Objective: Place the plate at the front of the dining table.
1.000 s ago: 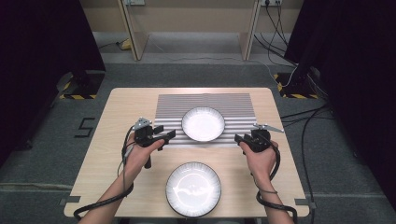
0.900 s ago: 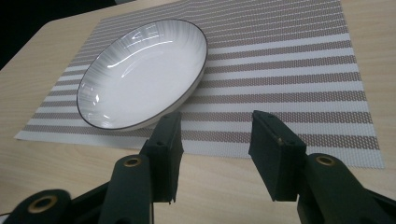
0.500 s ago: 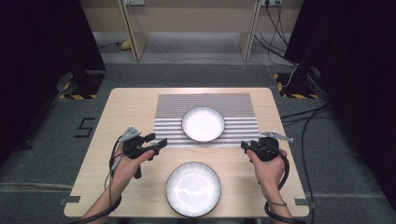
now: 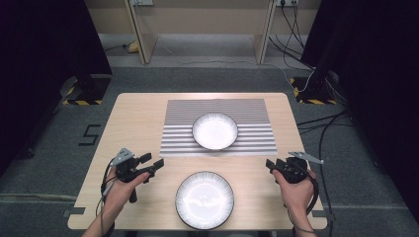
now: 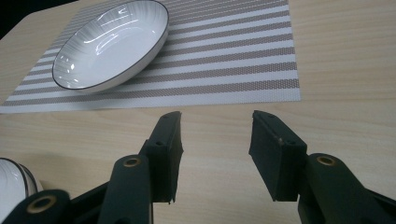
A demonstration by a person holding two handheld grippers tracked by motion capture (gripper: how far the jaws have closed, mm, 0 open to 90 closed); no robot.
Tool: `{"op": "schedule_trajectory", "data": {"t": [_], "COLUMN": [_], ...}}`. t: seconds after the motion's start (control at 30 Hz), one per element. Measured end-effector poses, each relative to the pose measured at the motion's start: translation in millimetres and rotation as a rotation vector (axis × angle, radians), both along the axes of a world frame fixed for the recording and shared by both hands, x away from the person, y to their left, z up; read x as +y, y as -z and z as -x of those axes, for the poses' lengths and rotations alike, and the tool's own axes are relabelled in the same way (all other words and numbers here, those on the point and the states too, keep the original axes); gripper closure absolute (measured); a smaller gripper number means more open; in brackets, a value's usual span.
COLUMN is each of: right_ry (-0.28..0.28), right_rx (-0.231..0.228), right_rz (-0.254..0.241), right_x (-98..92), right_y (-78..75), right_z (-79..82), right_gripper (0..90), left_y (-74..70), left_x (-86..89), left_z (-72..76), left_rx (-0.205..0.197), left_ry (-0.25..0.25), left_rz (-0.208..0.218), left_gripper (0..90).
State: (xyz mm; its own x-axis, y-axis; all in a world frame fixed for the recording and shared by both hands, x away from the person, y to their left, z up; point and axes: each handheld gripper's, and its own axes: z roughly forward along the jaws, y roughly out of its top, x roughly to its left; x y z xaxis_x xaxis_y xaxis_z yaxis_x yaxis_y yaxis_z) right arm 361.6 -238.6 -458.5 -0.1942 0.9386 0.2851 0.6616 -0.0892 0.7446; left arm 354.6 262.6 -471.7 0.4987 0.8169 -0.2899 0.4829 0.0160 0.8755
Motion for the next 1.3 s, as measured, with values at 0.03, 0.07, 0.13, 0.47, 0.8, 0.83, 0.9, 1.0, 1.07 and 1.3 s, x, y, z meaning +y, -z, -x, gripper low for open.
{"op": "schedule_trajectory", "data": {"t": [0.03,0.07,0.13,0.47,0.8,0.83,0.9,1.0,1.07,1.3], "right_ry": [0.003,0.005,0.006,0.015,0.030,0.034,0.039,0.050,0.056,0.078], "right_rx": [-0.003,-0.003,-0.005,-0.001,-0.005,-0.006,-0.006,-0.009,-0.008,-0.023], "right_rz": [0.001,0.002,-0.001,-0.001,0.002,-0.003,-0.001,0.000,-0.007,-0.010], "right_x": [-1.7,-2.7,-5.1,-13.6,-22.6,-24.2,-26.7,-30.5,-32.9,-39.8], "right_y": [0.7,0.8,0.9,9.2,13.0,13.3,13.9,14.8,15.2,19.2], "right_z": [2.2,3.6,6.6,22.2,33.6,34.6,36.6,39.3,41.2,47.0], "right_gripper": [53.8,53.7,53.7,53.4,53.1,53.0,53.0,53.0,52.9,52.7], "left_y": [0.2,0.6,1.1,10.7,10.7,10.5,9.9,10.3,10.8,16.7], "left_x": [1.3,3.1,6.4,24.8,39.6,41.6,45.8,52.3,55.5,66.4], "left_z": [1.1,2.3,4.9,19.1,28.0,28.5,29.7,31.1,32.2,34.8], "left_rx": [0.002,0.000,-0.001,0.008,-0.009,-0.008,-0.011,-0.011,-0.011,-0.006], "left_ry": [0.000,-0.001,-0.007,-0.039,-0.072,-0.076,-0.086,-0.103,-0.108,-0.142], "left_rz": [0.001,-0.002,-0.008,-0.012,-0.023,-0.020,-0.020,-0.022,-0.022,-0.015], "left_gripper": [33.3,33.3,33.3,33.6,33.9,34.0,34.0,34.0,34.0,34.0]}}
